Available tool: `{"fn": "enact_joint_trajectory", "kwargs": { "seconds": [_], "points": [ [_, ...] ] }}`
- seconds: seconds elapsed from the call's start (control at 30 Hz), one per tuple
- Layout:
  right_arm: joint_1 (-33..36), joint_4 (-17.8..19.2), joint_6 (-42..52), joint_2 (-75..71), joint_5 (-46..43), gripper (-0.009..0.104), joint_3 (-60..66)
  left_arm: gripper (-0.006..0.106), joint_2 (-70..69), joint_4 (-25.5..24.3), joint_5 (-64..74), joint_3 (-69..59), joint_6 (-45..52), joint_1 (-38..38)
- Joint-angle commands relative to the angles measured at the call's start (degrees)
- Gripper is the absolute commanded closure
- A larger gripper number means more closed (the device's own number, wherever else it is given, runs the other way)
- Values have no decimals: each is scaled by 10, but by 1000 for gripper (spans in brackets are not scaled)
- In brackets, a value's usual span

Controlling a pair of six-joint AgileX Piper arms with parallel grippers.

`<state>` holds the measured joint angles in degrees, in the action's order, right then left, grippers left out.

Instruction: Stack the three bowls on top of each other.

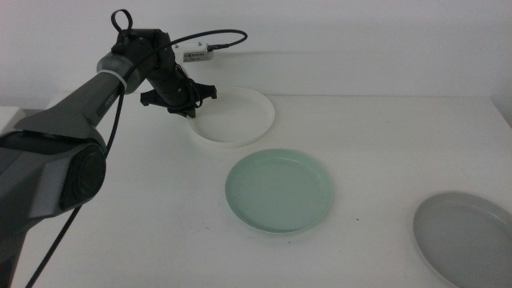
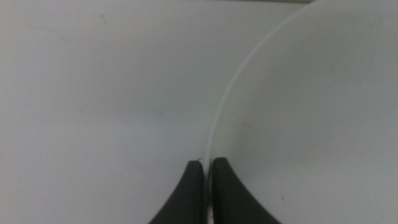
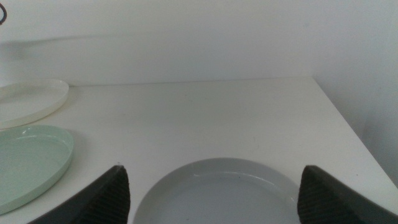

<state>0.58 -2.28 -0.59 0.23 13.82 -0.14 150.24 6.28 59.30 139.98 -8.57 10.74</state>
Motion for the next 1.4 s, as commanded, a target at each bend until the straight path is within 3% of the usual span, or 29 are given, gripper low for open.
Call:
{"fn": "enact_joint_trajectory", "kwargs": {
  "seconds": [0.0,0.23,0.37,0.43,0.67,0.93,1.0,1.17,1.37],
  "points": [
    [0,4,2,-2,-5,2,1,102,-2,-5,30,14,-5,0],
    [0,4,2,-2,-5,2,1,102,-99,-18,96,66,25,-3],
    [0,4,2,-2,-5,2,1,102,-149,40,107,61,56,2],
    [0,4,2,-2,-5,2,1,102,-171,45,107,58,59,15],
    [0,4,2,-2,-5,2,1,102,-212,-56,107,58,12,104],
    [0,4,2,-2,-5,2,1,102,-248,-69,107,50,-15,150],
    [0,4,2,-2,-5,2,1,102,-266,-69,107,21,-26,156],
    [0,4,2,-2,-5,2,1,102,-343,-128,105,-118,-73,179],
    [0,4,2,-2,-5,2,1,102,-448,-118,-38,-354,-123,184]
  ]
}}
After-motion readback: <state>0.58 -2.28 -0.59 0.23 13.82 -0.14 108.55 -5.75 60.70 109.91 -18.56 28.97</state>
